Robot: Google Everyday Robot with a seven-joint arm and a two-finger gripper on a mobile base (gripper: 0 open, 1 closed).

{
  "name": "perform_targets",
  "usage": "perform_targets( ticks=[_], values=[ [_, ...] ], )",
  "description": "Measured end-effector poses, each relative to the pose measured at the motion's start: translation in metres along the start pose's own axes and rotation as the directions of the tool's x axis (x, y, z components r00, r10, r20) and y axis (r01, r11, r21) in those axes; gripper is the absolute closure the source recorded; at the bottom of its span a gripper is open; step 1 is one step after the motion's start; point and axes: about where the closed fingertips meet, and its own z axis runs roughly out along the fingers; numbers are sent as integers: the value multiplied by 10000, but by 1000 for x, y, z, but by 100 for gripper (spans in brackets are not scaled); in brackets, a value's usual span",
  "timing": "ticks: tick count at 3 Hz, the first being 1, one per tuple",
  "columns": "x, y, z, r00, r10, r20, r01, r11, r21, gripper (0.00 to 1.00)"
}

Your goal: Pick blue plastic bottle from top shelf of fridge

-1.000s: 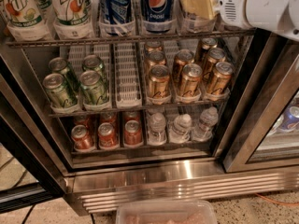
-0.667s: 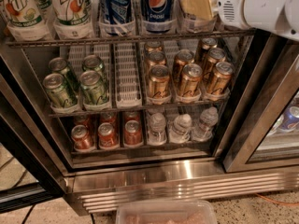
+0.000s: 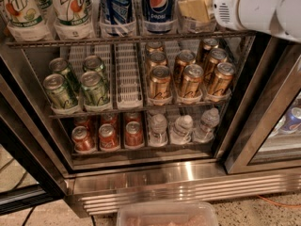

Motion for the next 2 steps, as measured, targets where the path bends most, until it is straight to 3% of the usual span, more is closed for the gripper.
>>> perform_targets(
  ticks=[1, 2],
  values=[
    [3, 5, 5, 10000, 22, -96, -23, 9999, -106, 42],
    [10, 7, 11, 9997, 64, -244, -69, 9998, -204, 61]
  ],
)
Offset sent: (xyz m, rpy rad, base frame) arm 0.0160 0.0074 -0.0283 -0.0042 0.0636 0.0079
